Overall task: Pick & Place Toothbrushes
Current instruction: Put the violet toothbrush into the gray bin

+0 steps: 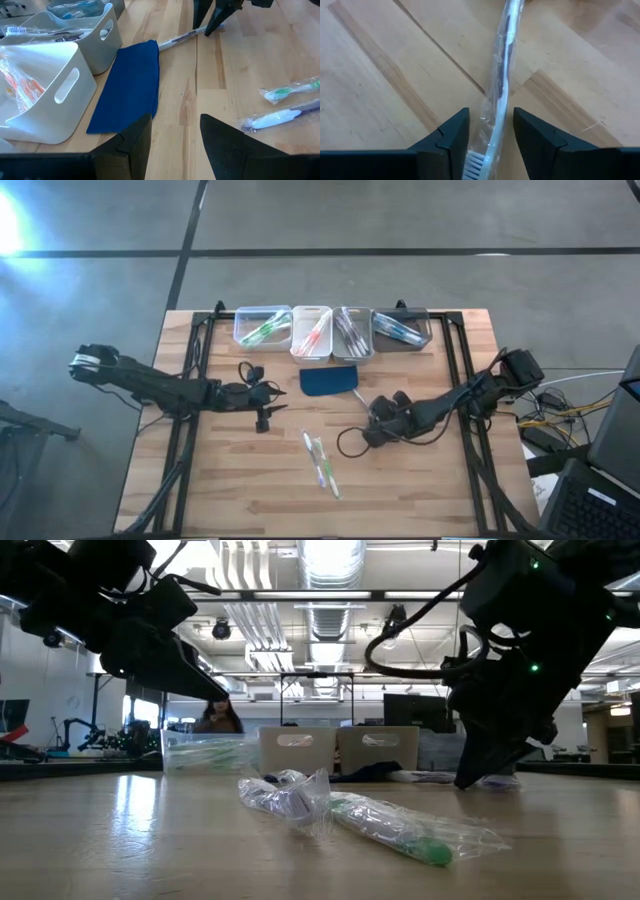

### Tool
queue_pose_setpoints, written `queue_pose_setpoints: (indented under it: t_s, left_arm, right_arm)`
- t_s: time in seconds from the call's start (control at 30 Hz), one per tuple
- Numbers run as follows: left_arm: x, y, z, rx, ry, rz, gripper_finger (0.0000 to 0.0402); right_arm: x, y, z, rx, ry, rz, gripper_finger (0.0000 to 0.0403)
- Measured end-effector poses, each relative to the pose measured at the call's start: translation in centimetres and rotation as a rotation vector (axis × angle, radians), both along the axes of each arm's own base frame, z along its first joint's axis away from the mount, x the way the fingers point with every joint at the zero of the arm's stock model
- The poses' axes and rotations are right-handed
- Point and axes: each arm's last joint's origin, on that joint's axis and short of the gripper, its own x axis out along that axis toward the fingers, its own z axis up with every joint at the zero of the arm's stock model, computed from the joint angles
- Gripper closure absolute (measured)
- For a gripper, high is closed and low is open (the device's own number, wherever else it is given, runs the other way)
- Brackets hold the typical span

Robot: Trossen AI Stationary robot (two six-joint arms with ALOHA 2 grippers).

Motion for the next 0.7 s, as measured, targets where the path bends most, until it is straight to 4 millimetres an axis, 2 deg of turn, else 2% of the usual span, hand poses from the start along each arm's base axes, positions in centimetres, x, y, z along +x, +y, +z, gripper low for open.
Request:
queue_pose_setpoints:
  t_s: [0.27, 0.43, 0.6, 0.7]
  left_arm:
    - [0.0, 0.0, 0.0, 0.0, 0.0, 0.0, 0.0227]
    - [0.0, 0.0, 0.0, 0.0, 0.0, 0.0, 0.0227]
    - [0.0, 0.0, 0.0, 0.0, 0.0, 0.0, 0.0227]
    - [0.0, 0.0, 0.0, 0.0, 0.0, 0.0, 0.0227]
  right_arm:
    - [-0.3, 2.2, 0.4, 0.106, 0.126, 0.257, 0.0317]
    - [-0.7, 3.9, 1.1, 0.08, 0.19, 0.384, 0.0353]
    - [-0.8, 4.7, 2.6, 0.012, 0.188, 0.474, 0.0364]
    - [-0.7, 4.7, 4.1, -0.025, 0.129, 0.473, 0.0358]
